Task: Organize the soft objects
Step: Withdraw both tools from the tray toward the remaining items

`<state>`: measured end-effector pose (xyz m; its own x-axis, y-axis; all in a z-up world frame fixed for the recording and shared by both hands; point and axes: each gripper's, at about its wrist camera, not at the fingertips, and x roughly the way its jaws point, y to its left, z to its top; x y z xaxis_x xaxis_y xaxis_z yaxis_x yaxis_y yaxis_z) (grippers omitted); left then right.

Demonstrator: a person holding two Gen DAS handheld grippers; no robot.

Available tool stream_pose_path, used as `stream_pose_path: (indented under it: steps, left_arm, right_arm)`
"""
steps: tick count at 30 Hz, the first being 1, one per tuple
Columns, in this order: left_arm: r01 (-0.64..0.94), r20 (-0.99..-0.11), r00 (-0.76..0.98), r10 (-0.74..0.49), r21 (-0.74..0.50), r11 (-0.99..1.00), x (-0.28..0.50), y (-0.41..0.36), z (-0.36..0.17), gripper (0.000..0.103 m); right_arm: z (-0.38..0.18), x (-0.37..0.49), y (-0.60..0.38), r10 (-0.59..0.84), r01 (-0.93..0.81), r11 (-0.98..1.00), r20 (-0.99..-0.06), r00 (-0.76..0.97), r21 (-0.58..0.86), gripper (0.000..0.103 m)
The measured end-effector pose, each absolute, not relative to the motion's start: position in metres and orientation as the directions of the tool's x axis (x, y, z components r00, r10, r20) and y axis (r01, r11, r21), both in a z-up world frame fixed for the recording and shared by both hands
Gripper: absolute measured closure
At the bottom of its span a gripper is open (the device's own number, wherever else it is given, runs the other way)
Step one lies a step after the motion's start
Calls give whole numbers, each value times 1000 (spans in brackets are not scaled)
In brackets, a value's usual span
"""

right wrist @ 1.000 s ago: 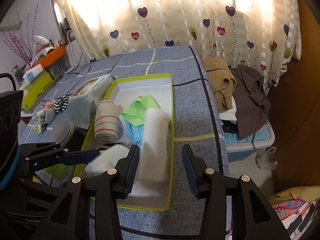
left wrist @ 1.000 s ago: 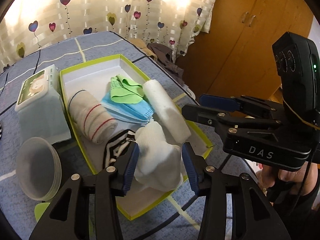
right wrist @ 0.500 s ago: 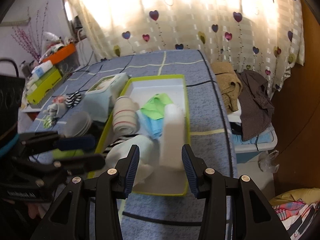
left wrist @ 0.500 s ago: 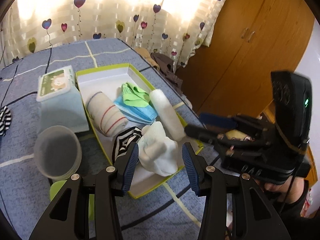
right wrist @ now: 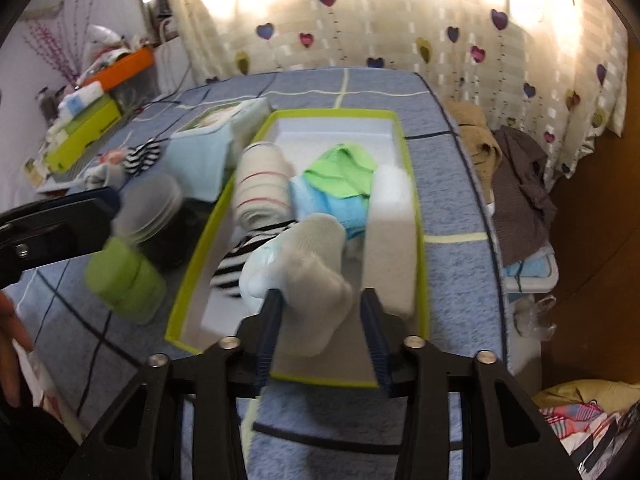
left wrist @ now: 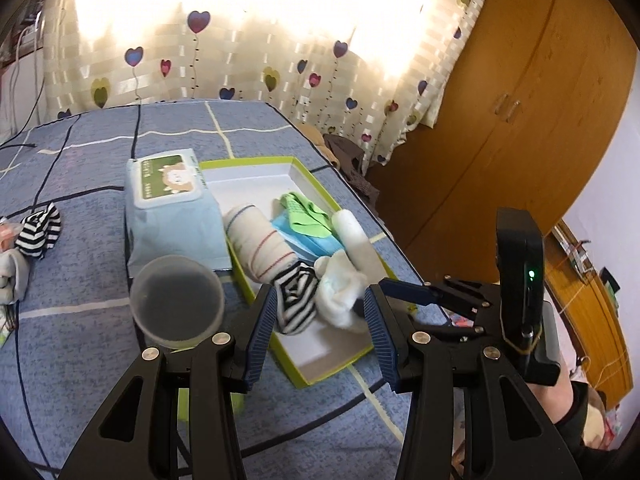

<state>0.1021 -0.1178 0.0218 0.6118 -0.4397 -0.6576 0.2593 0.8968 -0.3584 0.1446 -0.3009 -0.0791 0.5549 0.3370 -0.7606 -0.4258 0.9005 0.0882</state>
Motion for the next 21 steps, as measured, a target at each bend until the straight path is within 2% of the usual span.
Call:
stream_pose_path:
  steps: [17,21]
  left_arm:
    - [181,-649,678,-346,-309,934,88,-89,32,56]
    - [174,-644,685,-341,-310,935,82,-82,34,56]
  right_arm:
    - [-54,143,-291,360,-424,900,-719,594,100,71]
    - [-43,131,-288,359,-426,900,-705,611,89,64]
